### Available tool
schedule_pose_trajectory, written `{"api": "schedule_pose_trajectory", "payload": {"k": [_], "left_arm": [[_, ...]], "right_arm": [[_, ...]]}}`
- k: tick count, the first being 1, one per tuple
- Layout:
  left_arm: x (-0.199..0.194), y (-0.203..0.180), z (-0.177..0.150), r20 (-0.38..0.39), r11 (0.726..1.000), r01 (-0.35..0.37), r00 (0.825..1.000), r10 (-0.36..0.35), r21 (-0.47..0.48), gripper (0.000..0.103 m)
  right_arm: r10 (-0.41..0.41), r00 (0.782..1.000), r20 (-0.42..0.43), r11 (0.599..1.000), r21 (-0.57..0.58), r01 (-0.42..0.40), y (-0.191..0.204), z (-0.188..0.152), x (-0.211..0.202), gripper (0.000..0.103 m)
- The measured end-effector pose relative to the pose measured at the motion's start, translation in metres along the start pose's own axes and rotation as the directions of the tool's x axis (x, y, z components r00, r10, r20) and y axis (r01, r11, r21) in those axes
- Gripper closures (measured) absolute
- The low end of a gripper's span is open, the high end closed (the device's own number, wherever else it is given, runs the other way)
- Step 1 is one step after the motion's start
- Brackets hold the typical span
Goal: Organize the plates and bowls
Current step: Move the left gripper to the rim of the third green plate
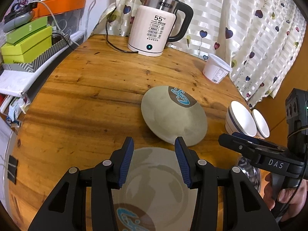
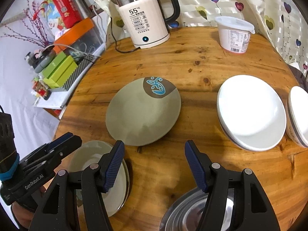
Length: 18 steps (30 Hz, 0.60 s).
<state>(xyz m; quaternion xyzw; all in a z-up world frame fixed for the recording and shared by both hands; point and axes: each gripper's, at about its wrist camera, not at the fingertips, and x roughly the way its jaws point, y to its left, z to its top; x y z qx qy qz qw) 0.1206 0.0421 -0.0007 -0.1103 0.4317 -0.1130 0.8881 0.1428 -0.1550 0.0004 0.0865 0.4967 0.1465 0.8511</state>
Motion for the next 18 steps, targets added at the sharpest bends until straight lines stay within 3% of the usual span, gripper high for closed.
{"api": "schedule_pose_trajectory", "payload": {"k": [18], "left_arm": [[0.046,0.007,0.034,-0.068,1.000,0.003,0.998,-0.004,-0.016,0.057]], "right_arm": [[-0.035,0.998,-0.046,0.999,0.026,0.036,-0.007,0.020,0.031,0.037]]}}
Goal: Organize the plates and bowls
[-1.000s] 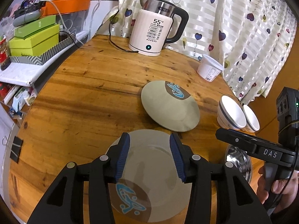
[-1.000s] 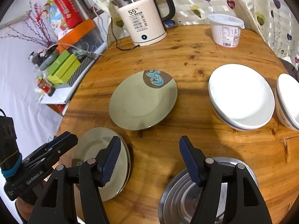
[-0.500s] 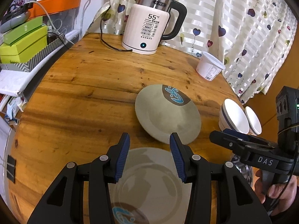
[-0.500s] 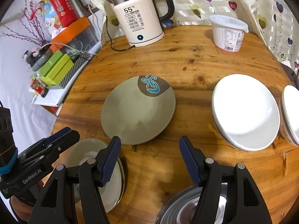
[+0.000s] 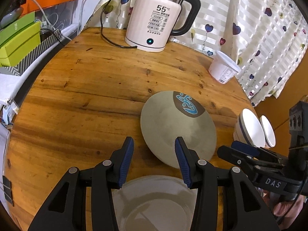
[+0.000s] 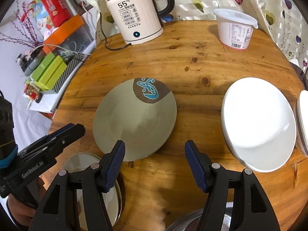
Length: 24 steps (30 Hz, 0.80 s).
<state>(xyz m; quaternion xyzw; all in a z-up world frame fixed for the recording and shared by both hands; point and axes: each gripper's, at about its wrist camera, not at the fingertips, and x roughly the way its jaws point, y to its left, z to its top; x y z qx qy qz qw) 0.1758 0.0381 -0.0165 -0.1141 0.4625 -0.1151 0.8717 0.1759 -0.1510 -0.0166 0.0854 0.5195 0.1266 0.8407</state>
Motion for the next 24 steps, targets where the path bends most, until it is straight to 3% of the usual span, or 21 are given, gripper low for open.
{"api": "schedule_pose_trajectory", "payload": {"k": [15,24], "left_arm": [[0.030,0.010,0.008,-0.064,0.999,0.025,0.998,-0.027,-0.035,0.057],[0.038,0.004,0.010,-0.082,0.999,0.043,0.996,-0.043,-0.004,0.057]], "right_arm": [[-0.033,0.998,-0.044,0.999,-0.003,0.032,0.002,0.009,0.021,0.039],[-0.043,0.997,-0.060,0.999,-0.011,0.042,0.004,0.012,0.028,0.053]]}}
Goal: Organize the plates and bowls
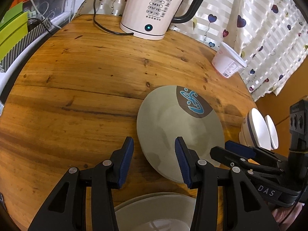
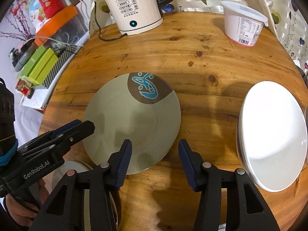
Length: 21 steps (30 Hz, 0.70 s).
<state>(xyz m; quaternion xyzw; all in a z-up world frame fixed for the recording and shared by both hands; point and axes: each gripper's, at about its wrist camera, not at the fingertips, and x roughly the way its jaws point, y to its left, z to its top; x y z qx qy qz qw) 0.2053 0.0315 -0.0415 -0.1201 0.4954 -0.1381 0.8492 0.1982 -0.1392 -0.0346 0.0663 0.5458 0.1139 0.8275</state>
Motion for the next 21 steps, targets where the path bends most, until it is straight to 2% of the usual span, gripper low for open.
{"api": "schedule_pose_trajectory", "payload": {"k": [2,6,11,16,21], "left_arm": [[0.0018,-0.0011,0.0005,-0.002,1.000,0.000,1.000,0.000,0.010,0.057],[0.0063,-0.0029,0.0013,-0.012,1.000,0.007,1.000,-0.007,0.021,0.057],[0.0075,-0.0049,0.0011,-0.005,0.999,-0.009,1.000,0.009,0.037,0.058],[0.0062,-0.0035,0.0004,0.002,0.999,-0.018,1.000,0.018,0.039,0.063],[0.0059,-0.0025,0.0000,0.005,0.999,-0.021,1.000,0.020,0.038,0.065]], "right_arm": [[-0.002,1.000,-0.004,1.000,-0.001,0.002,0.0000,0.0008,0.0021,0.058],[-0.009,1.000,-0.008,1.000,-0.003,0.009,0.0006,0.0023,0.0051,0.060],[-0.023,1.000,-0.002,1.000,0.003,0.023,-0.0021,0.0045,0.0057,0.071],[-0.026,1.000,0.002,1.000,0.005,0.026,-0.0039,0.0054,0.0066,0.074],[-0.025,1.000,0.009,1.000,0.009,0.025,-0.0046,0.0051,0.0064,0.076]]}}
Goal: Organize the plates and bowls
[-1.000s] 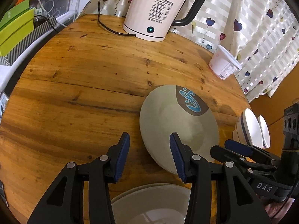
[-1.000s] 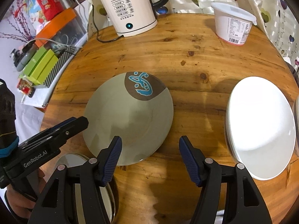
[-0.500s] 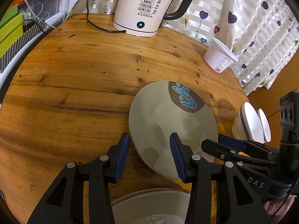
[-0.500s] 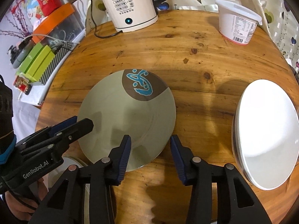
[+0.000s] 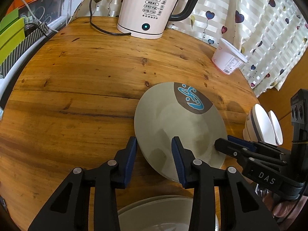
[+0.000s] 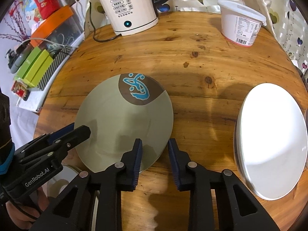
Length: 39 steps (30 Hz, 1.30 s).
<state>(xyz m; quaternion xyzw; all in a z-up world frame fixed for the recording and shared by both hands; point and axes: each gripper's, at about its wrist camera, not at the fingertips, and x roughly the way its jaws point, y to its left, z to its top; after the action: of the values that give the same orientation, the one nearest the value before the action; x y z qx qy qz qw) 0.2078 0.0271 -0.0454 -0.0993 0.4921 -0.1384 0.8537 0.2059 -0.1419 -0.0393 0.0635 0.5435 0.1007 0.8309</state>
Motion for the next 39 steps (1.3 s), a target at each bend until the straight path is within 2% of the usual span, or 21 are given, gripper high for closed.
{"api": "schedule_pose_trajectory", "payload": {"k": [10,22,39], "left_arm": [[-0.006,0.004,-0.004,0.017,1.000,0.008,1.000,-0.007,-0.013,0.065],[0.004,0.009,-0.002,-0.013,0.999,0.027,1.000,-0.027,-0.048,0.065],[-0.014,0.002,-0.005,0.028,1.000,-0.020,0.999,0.020,-0.006,0.065]], "right_arm": [[0.016,1.000,0.014,1.000,0.001,-0.016,0.002,-0.002,-0.001,0.077],[0.018,1.000,-0.007,1.000,0.000,-0.018,0.003,0.001,0.002,0.077],[0.035,0.999,0.039,0.999,-0.015,-0.035,0.008,0.003,-0.010,0.078]]}}
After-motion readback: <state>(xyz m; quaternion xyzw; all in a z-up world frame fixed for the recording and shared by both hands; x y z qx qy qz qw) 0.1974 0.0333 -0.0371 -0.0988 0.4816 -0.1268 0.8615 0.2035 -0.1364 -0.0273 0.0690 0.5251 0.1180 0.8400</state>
